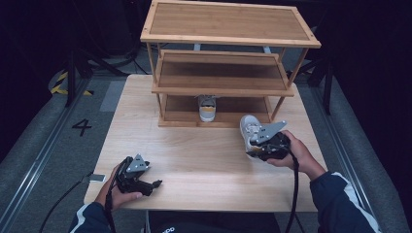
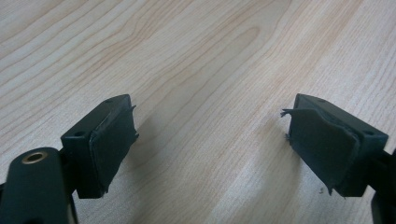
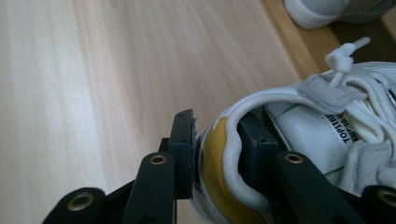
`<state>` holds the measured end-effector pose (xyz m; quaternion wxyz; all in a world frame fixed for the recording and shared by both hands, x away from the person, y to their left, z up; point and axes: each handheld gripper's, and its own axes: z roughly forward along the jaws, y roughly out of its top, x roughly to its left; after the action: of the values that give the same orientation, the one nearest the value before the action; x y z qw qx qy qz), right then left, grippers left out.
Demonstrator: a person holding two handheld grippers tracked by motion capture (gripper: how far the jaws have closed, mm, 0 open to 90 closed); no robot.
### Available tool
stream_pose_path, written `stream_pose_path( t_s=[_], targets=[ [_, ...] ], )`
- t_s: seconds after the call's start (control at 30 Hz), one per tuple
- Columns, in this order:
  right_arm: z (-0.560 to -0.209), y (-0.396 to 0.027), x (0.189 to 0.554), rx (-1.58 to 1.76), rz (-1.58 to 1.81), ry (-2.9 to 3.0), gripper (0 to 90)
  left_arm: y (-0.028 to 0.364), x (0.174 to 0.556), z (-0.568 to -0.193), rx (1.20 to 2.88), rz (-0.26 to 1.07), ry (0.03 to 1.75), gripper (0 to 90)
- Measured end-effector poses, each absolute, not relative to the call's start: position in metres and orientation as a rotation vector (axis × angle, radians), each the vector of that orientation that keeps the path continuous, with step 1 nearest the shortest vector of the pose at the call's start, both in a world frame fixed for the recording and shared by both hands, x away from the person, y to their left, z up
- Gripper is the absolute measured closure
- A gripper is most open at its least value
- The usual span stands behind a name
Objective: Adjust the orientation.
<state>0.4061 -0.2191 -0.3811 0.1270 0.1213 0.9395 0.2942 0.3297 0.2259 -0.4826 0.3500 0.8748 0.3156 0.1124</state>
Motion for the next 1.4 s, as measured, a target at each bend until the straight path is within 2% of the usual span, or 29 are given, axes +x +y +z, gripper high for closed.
stream_pose_path(
  t_s=[0.33, 0.67, 1.1, 1.27, 1.4],
  targets=[
    [-0.372, -0.178, 0.450, 0.297, 0.820, 2.737, 70.0, 0.226, 0.330, -0.483, 2.266, 0.291, 0.817, 15.1],
    [-0.389, -0.147, 0.492, 0.354, 0.757, 2.768, 70.0, 0.226, 0.330, -0.483, 2.269, 0.289, 0.809, 15.1],
    [-0.420, -0.148, 0.511, 0.420, 0.797, 2.798, 67.3, 0.226, 0.331, -0.483, 2.271, 0.290, 0.807, 15.1],
    [-0.421, -0.156, 0.507, 0.464, 0.849, 2.730, 62.5, 0.226, 0.331, -0.482, 2.271, 0.290, 0.806, 15.1],
    [-0.421, -0.164, 0.502, 0.504, 0.880, 2.706, 52.8, 0.226, 0.331, -0.483, 2.269, 0.291, 0.807, 15.1]
  ],
)
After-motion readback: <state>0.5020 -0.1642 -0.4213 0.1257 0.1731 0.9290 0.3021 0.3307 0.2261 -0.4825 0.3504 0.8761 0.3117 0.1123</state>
